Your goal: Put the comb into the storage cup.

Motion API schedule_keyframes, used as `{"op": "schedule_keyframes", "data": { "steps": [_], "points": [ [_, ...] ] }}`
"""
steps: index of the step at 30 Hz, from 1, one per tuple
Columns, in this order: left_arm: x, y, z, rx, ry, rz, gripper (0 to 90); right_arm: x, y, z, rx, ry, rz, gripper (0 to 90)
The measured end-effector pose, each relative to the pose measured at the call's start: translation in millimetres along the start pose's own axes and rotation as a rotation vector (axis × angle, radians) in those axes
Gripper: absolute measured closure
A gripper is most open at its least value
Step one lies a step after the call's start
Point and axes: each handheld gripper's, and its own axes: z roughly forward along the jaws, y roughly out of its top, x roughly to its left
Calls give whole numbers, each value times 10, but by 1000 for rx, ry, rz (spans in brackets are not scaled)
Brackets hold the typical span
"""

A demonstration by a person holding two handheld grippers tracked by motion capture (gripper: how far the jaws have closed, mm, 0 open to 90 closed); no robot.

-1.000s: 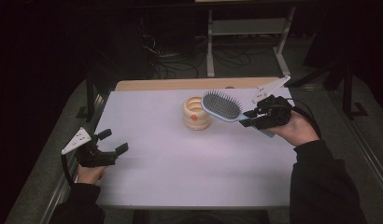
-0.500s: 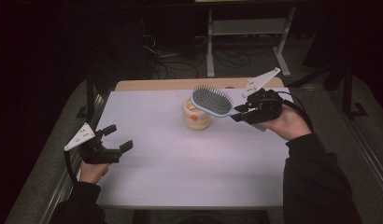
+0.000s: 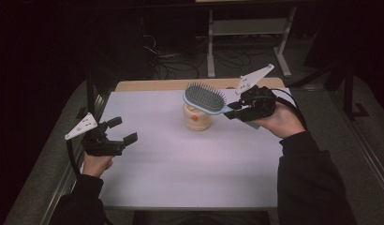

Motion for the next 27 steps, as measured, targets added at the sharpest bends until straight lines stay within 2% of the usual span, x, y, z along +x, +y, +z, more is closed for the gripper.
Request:
{"op": "schedule_keyframes", "data": {
  "steps": [7,20,27],
  "points": [
    [-70,153,121,15,-16,13,0,18,76,-2,-23,0,-10,682],
    [-161,434,273,12,-30,36,0,34,238,1,-70,-3,-25,682],
    [-191,528,341,-9,-51,20,0,45,293,54,-82,2,-27,682]
  ]
}}
